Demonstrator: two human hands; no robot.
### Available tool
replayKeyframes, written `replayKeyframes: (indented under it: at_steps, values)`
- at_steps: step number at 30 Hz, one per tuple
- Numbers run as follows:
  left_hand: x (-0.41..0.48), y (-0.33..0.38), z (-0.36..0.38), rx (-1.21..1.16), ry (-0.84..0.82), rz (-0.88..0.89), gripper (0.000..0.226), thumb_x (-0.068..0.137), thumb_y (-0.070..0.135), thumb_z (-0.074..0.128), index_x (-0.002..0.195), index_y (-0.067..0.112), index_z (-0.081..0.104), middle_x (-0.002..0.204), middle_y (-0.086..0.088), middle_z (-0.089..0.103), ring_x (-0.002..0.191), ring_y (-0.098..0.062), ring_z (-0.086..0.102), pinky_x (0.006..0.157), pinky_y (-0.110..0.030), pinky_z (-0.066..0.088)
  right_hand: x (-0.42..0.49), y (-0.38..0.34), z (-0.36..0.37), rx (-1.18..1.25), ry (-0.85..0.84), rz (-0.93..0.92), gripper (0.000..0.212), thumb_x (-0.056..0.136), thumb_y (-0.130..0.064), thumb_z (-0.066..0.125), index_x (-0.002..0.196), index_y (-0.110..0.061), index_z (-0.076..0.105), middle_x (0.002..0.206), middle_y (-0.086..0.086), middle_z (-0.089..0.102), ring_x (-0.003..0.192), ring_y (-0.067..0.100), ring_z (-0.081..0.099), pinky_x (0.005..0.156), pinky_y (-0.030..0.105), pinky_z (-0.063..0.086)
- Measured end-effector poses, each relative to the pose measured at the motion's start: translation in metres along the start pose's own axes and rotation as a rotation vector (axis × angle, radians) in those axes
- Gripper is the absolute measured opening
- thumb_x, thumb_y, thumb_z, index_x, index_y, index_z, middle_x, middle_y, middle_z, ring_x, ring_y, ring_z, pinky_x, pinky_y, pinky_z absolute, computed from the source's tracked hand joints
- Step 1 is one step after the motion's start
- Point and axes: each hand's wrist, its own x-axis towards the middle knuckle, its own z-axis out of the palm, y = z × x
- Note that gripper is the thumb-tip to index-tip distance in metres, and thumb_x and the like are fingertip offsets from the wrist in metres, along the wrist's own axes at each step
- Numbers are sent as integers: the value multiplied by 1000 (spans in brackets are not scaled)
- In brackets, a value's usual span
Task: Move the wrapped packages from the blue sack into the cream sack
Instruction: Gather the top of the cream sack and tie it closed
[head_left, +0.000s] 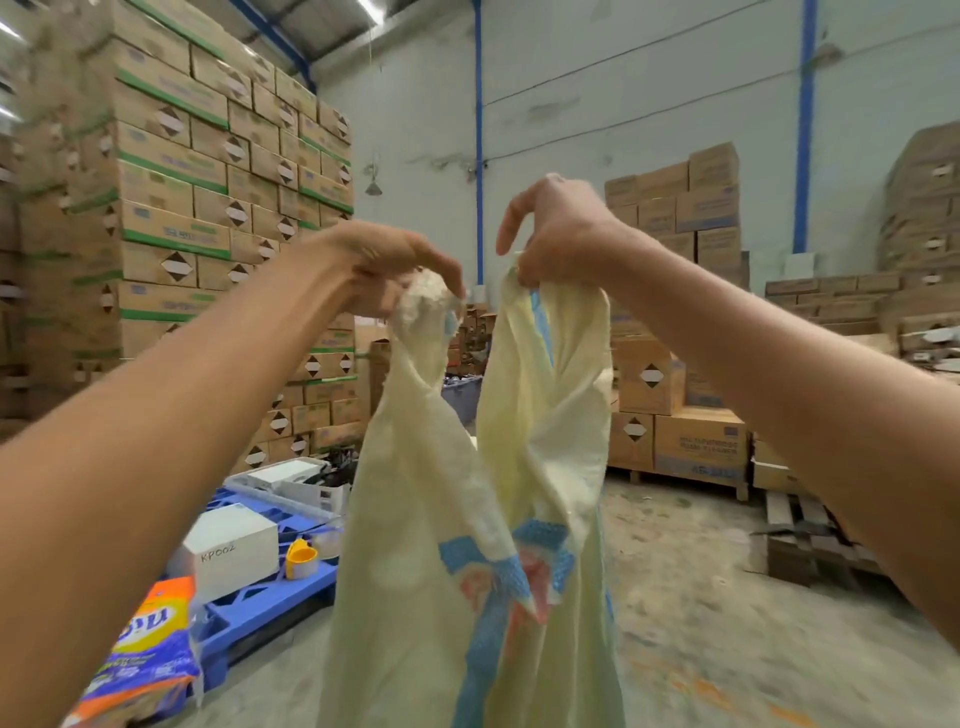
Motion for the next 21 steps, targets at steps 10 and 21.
replayKeyframes:
  at_steps: [10,21]
  values:
    - [25,-91,77,334,55,125,35,84,33,76,101,2,70,99,-12,72,91,-27,69,88,-44,57,-40,24,5,25,-312,91,41,73,-13,85,109,-22,68,99,-2,65,78,15,66,56,25,56]
    - [41,-117,67,484,773,36,27,88,27,64,108,8,63,101,-10,65,90,-27,64,76,-39,58,-118,106,40,785,-765,747,55,77,-37,83,125,-16,64,113,11,73,100,28,71,88,51,58]
